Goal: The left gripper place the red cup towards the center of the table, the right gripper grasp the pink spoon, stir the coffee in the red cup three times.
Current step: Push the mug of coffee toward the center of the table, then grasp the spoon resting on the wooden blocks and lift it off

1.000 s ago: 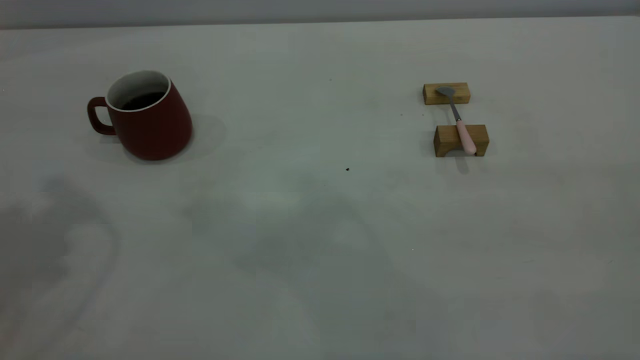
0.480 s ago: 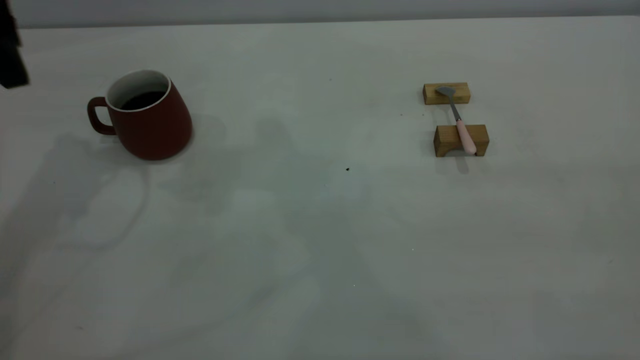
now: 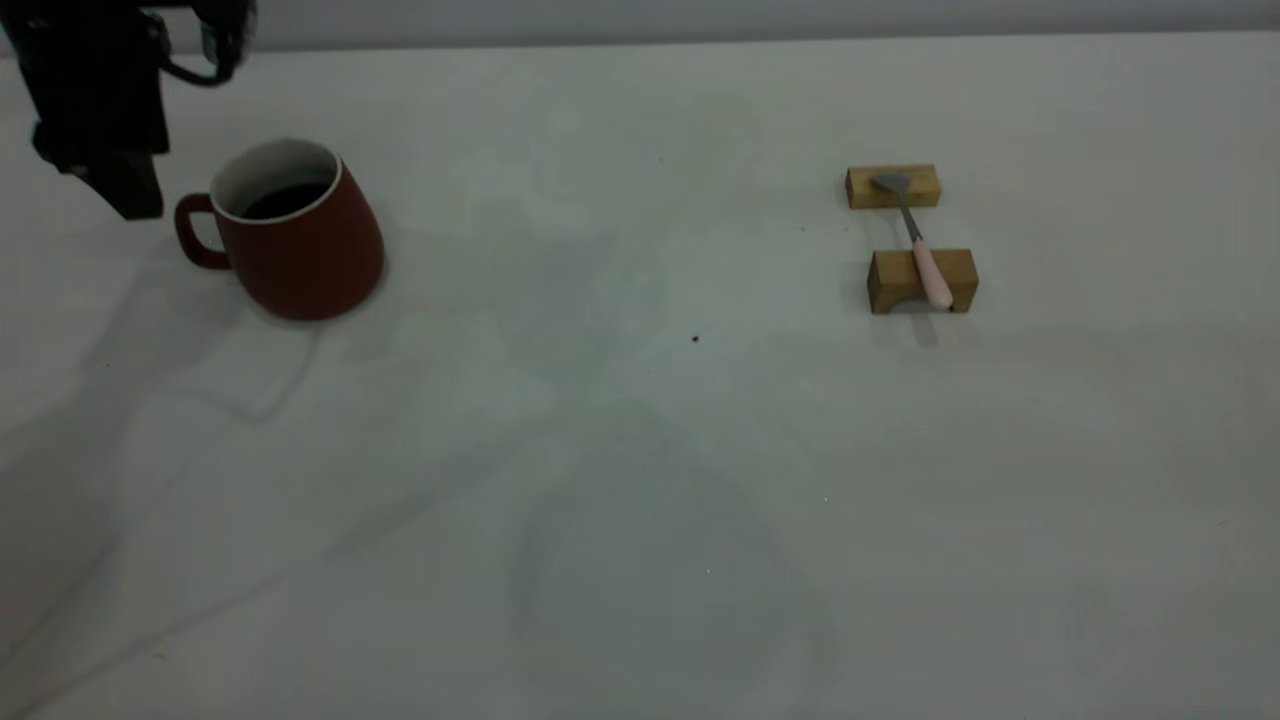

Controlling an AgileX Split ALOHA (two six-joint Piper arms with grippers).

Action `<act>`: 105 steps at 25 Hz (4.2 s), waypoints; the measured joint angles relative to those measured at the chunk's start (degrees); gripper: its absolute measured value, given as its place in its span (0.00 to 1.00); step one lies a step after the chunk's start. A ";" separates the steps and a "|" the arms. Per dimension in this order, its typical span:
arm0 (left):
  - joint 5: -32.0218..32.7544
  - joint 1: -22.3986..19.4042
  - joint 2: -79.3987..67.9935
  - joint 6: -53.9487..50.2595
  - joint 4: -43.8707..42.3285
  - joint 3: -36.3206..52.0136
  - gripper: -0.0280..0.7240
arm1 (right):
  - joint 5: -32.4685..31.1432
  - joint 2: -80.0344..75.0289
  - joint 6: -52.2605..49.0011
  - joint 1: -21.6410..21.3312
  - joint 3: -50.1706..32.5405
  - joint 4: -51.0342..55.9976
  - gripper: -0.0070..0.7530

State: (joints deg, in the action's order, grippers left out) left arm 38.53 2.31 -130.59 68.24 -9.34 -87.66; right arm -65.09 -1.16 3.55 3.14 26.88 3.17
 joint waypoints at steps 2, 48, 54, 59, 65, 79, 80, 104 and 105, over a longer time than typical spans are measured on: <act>-0.39 0.04 -1.61 1.42 0.00 -1.11 0.85 | 0.00 0.00 0.00 0.00 0.00 0.00 0.32; -6.33 21.49 -6.73 -4.25 -0.09 -3.07 0.35 | 0.00 0.00 0.00 0.00 0.00 0.00 0.32; -6.50 22.41 -7.50 -6.81 -0.33 -3.17 0.43 | 0.00 0.00 0.00 0.00 0.00 0.00 0.32; -1.88 22.77 -7.79 -8.83 0.06 -6.40 0.80 | 0.00 0.00 0.00 0.00 0.00 0.00 0.32; 15.62 22.85 -6.55 -23.44 0.11 -20.70 0.92 | 0.00 0.00 0.00 0.00 0.00 0.00 0.32; 28.37 22.85 12.39 -60.74 -3.44 -41.27 0.55 | 0.00 0.00 0.00 0.00 0.00 0.00 0.32; 28.37 22.85 14.45 -60.88 -3.45 -39.86 0.52 | 0.00 0.00 0.00 0.00 0.00 0.00 0.32; 28.37 8.06 96.23 -71.04 2.87 42.98 0.40 | 0.00 0.00 0.00 0.00 0.00 0.01 0.32; 28.37 6.45 98.95 -71.21 2.87 45.09 0.40 | 0.00 0.00 0.00 0.00 0.00 0.01 0.32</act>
State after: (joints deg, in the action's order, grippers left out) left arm 66.90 8.76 -31.63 -2.97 -6.47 -42.57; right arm -65.09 -1.16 3.55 3.14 26.88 3.19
